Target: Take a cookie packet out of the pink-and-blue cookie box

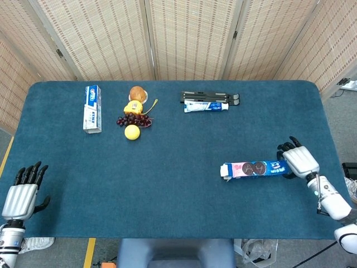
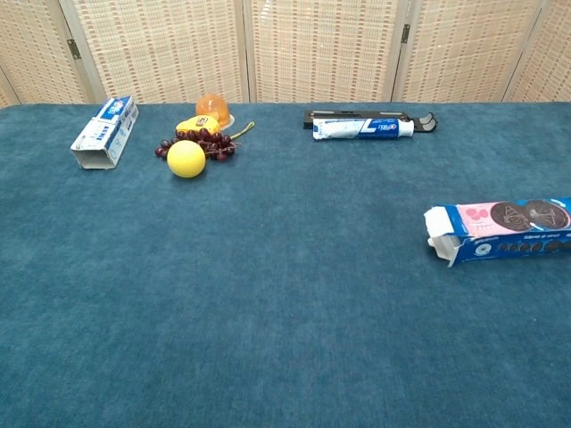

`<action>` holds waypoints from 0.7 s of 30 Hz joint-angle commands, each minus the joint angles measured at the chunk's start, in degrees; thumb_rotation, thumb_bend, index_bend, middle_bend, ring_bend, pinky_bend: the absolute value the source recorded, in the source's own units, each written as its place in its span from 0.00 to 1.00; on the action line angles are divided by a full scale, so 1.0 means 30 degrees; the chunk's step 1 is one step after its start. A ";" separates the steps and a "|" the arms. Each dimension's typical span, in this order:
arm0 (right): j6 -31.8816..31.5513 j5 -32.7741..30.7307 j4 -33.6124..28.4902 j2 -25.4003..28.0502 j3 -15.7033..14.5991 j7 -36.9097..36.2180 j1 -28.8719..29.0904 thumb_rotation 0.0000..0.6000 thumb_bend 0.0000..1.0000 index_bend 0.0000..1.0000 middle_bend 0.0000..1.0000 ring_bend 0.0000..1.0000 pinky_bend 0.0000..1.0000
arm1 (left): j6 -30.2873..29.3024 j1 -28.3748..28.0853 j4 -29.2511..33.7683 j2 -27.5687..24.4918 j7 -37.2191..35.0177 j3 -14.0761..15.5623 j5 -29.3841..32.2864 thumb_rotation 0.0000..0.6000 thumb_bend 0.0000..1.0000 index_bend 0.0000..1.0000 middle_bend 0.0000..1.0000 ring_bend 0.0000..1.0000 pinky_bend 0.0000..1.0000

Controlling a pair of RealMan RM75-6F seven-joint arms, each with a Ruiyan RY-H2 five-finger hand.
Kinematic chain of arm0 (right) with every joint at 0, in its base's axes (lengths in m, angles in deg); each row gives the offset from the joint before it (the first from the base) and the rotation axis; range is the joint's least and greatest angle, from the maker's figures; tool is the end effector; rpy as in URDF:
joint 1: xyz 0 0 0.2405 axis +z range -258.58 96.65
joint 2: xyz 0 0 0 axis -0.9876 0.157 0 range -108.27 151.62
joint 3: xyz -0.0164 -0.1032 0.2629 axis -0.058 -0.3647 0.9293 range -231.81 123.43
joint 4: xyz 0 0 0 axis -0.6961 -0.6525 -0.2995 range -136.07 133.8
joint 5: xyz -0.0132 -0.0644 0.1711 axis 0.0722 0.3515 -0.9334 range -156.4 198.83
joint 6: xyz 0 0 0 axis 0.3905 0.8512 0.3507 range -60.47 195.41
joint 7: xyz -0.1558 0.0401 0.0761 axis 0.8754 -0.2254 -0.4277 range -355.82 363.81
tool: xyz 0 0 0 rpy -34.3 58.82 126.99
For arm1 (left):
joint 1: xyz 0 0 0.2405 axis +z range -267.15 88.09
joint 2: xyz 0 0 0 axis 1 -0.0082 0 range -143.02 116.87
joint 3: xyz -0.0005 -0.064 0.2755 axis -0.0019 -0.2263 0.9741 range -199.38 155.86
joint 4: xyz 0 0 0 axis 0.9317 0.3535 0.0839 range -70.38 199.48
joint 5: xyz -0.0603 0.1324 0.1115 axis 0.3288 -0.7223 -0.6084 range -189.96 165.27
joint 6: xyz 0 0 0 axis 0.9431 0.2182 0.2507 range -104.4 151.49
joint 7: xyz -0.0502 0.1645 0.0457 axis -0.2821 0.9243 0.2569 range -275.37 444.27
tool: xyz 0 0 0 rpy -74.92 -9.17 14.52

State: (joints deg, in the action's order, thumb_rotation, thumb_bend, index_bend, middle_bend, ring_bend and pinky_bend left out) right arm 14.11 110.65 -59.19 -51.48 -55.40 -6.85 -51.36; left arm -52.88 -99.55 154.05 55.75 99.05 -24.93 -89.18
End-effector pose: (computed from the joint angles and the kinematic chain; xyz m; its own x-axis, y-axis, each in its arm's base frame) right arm -0.3583 -0.3619 0.1300 0.6979 -0.2940 0.6531 -0.7162 -0.2763 0.6409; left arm -0.3428 0.2440 0.1571 0.5635 0.1303 0.8158 0.8197 0.0345 -0.5717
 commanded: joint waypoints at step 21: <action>-0.2178 0.0437 -0.8622 0.6387 0.2240 1.0627 0.1823 1.00 0.22 0.55 0.30 0.21 0.00 | 0.0659 -0.0383 -0.0287 0.0673 0.1449 -0.0251 0.1380 1.00 0.36 0.00 0.00 0.00 0.00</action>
State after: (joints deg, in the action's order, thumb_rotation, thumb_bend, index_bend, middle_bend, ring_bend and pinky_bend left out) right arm 9.00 112.29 -80.93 -34.70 -50.78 21.20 -46.62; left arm -50.89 -100.69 153.18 57.78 103.42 -25.68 -85.06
